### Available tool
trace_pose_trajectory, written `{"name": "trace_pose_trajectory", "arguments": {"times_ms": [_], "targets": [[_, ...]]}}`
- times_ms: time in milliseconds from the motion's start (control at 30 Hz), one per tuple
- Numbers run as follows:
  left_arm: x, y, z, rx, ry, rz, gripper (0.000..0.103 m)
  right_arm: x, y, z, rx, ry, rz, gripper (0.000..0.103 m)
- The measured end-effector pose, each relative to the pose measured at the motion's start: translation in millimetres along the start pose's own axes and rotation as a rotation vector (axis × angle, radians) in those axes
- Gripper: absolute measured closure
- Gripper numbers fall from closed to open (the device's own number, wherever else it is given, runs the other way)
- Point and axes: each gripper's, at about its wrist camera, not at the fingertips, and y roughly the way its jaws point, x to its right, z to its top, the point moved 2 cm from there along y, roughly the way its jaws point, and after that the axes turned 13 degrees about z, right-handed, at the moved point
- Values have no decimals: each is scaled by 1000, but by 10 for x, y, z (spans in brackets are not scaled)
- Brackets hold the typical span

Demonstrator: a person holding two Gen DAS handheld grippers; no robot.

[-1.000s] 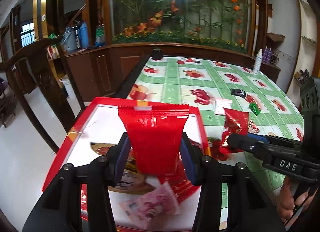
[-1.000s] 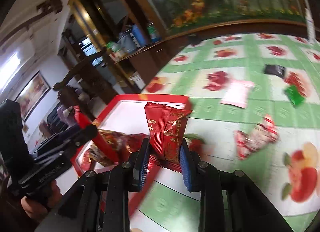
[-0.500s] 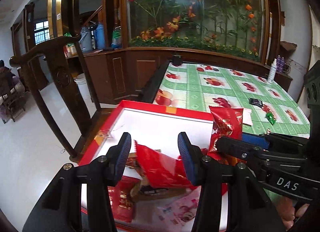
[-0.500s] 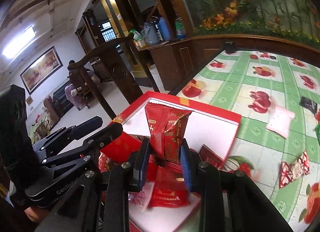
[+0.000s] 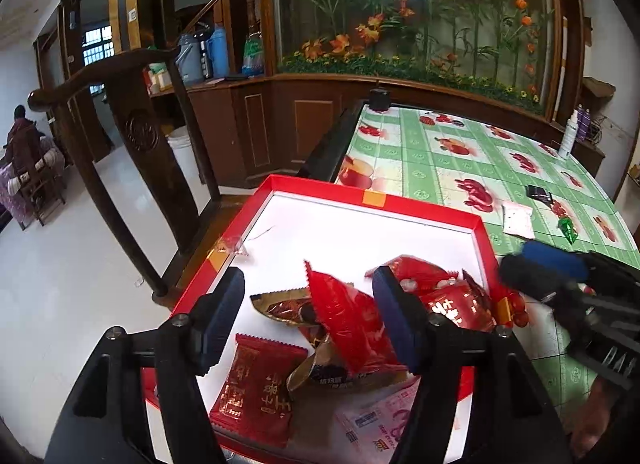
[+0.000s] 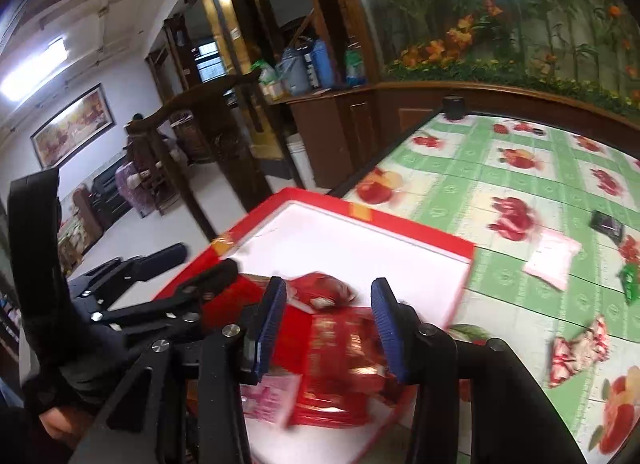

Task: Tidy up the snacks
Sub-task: 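Carry both red packets over the box and open both tools to drop them, then grasp the red-white heart-print candy with the left tool while the right grasps the green packet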

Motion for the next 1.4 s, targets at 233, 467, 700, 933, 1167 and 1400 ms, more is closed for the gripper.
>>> {"name": "trace_pose_trajectory", "arguments": {"times_ms": [233,467,700,933,1167,1400], "targets": [[-9,31,39,-23,-21,8,27,973,-574,-287,75,213,-164,51],[402,-136,83,1,62,-44,25,1616,-1162,-557,105,317,-295,48],[1104,-553,169,115,213,-107,18,2131,-1622,-592,134,414,-385,44],[1897,-705,226,156,350,-233,18,2590,-1493,-324,79,435,-382,44],[2492,-607,120,163,460,-357,18,2775,-992,20,-45,288,-336,44],[2953,-263,-73,54,576,-429,19,2854,-682,-20,-104,242,-329,43]]}}
